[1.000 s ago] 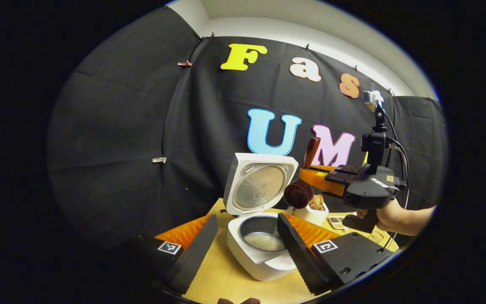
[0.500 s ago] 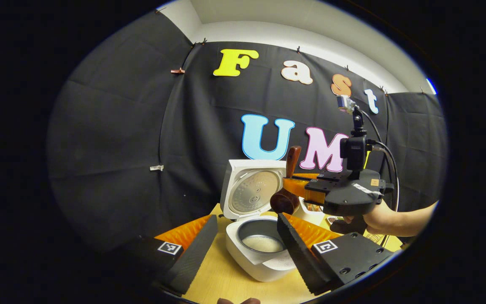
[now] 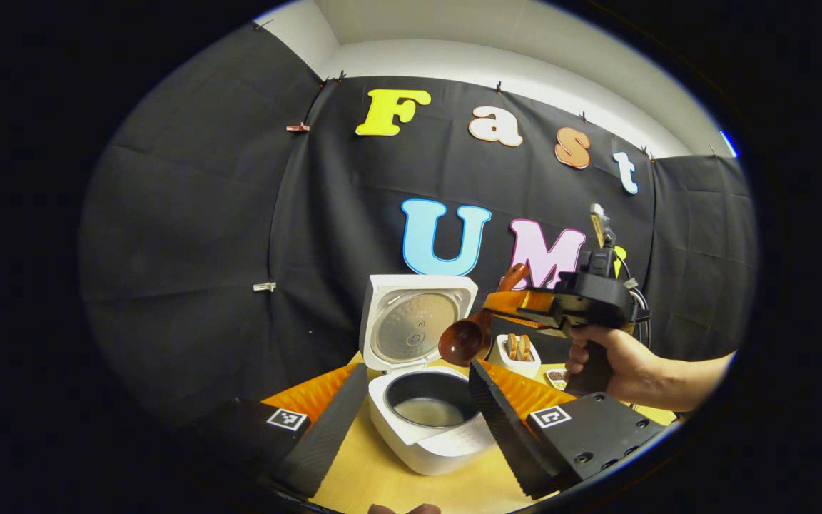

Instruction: Close the left gripper, press the button to open the rice cooker; take a wooden spoon from the chopstick holder with the right hand, scoop a spoonful of rice and pour it into the rice cooker, then put the wooden spoon back into the chopstick holder.

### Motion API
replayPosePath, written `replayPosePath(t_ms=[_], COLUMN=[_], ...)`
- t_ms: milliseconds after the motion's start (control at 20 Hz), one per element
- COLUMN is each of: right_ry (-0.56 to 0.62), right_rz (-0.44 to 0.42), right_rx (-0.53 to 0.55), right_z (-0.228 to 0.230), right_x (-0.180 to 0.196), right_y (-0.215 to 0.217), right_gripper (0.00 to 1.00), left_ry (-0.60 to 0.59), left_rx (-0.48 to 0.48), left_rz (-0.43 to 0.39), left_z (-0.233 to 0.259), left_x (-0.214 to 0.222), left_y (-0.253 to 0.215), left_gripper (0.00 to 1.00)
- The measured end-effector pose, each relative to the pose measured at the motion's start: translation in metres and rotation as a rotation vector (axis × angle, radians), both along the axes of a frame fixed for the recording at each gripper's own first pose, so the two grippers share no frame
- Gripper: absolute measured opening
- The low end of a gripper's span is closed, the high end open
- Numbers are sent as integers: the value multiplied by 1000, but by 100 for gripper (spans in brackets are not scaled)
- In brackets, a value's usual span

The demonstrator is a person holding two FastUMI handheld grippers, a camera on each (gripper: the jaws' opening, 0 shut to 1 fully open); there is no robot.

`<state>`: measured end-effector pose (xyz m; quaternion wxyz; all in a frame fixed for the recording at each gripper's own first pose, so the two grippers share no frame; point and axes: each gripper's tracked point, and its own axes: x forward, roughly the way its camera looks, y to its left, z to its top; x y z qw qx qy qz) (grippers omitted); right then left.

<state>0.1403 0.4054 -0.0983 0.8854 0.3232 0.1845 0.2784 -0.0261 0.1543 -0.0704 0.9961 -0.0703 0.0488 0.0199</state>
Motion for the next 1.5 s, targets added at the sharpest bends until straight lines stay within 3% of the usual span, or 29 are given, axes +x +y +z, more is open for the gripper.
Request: replayPosePath(t_ms=[250,600,850,1250,1500], right_ry=[-33,-174,-206,-142,-50], right_rz=[-44,-163,-247,-388,-377], right_rx=[110,21,25,-106,-278], right_z=[46,80,80,12,-75], right_x=[-10,-20,-32,-45,-46], right_y=[-84,-238,-346,-496,-551], right_gripper=[10,10,10,10,10], left_ry=[-9,-25,-45,-43,-10], left_rx=[53,54,60,65,101], left_rz=[53,71,55,50,66], left_z=[17,36,50,53,49], left_x=[-9,-6,3,31,44], left_y=[-18,-61,-100,-139,-155], left_gripper=[98,97,97,98,98])
